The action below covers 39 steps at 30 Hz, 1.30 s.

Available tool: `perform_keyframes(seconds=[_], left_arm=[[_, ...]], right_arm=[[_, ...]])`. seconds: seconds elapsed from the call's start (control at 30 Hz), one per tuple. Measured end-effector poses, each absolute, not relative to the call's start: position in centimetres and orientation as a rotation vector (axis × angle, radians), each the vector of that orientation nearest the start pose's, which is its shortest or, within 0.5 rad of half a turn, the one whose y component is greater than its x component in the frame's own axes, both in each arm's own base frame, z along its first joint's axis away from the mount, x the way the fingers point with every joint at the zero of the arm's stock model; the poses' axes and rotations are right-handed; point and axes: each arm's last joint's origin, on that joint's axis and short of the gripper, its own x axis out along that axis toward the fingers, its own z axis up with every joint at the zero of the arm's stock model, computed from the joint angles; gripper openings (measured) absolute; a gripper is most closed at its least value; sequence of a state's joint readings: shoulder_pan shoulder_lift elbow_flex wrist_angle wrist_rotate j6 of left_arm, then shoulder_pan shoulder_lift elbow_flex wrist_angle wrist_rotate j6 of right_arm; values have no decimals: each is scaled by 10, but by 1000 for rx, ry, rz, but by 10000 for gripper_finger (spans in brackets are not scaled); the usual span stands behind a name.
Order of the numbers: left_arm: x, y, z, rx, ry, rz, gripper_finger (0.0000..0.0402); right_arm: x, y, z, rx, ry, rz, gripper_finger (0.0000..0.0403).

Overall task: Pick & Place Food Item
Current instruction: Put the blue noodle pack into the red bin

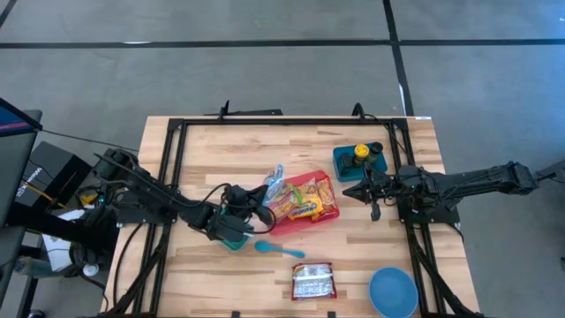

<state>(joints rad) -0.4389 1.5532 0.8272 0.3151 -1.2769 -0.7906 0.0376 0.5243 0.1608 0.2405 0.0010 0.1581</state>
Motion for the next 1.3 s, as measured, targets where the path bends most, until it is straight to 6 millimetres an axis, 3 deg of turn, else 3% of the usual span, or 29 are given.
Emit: perform_keyframes(seconds=[0.63,1.3], left_arm=[[287,-105,212,-430,-37,888,0],[288,-105,206,-457,78,790,0]], right_arm=[[138,5,193,156,126,27,1],[138,5,193,156,126,27,1]])
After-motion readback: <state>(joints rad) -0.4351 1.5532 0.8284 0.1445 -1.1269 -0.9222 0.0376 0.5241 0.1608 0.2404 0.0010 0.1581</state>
